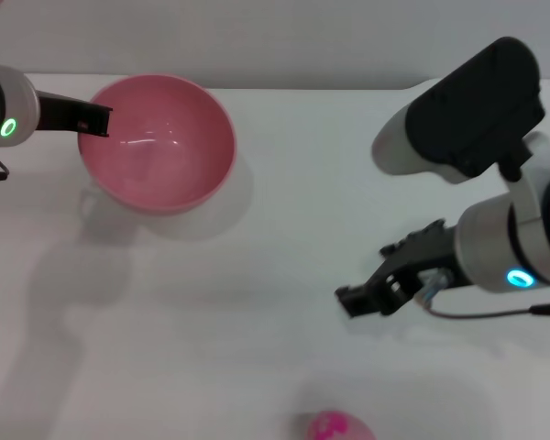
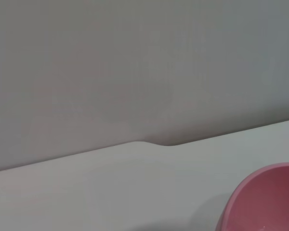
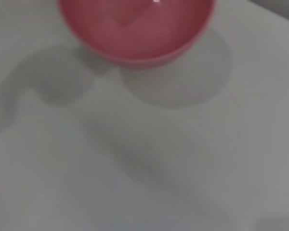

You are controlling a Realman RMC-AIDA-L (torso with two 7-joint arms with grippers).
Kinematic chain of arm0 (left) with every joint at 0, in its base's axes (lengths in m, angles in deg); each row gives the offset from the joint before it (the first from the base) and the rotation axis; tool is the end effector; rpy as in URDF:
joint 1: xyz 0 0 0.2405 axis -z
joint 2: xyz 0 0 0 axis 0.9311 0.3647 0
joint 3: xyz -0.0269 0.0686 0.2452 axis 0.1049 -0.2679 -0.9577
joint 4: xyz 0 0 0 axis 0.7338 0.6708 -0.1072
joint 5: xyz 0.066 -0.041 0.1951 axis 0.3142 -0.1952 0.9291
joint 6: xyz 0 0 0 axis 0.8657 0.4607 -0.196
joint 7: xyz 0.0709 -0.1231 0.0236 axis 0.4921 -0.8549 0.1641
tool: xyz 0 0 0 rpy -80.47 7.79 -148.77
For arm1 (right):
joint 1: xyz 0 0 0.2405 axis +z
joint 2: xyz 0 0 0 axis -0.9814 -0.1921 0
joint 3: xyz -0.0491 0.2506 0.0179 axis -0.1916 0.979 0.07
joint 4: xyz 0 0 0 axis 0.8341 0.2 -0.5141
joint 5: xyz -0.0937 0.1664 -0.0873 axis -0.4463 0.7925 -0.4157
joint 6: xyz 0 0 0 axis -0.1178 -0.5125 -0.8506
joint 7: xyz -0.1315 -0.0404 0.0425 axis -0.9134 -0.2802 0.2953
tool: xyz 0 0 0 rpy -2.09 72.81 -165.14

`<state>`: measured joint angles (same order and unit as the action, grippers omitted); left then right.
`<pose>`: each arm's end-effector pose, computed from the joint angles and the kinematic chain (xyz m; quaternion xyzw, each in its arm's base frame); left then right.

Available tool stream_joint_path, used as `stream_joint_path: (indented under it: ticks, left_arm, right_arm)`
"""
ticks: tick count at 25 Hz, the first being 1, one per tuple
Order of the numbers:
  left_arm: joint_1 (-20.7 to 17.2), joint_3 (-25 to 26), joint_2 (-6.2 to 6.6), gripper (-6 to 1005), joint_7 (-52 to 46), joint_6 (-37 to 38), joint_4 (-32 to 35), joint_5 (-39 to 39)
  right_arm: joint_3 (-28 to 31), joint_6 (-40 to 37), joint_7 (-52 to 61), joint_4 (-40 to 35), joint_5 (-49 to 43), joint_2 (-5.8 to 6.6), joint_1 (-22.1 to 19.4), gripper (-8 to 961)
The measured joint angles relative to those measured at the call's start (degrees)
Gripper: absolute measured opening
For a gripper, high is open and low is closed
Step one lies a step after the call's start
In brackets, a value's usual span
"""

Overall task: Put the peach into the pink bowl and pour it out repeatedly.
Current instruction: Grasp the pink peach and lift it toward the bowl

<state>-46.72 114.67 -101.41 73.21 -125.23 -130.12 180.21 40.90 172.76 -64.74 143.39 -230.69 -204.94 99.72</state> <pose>-0.1827 0.3783 0.0523 -0.7921 -0.4002 0.0211 0.4604 0.1093 0.2750 -0.0263 -0.9105 0.3156 -0.1163 0.2404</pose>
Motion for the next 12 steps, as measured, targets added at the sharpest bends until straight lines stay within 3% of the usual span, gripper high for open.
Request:
stream_joint_path:
  ticks: [12]
  left_arm:
    - [1.8,-0.1,-0.06,46,-0.1,0.0,1.5,0.0]
  right_arm:
    - [-7.9,-1.6,1.4,-2.9,6.1,-0.14,-0.3,726]
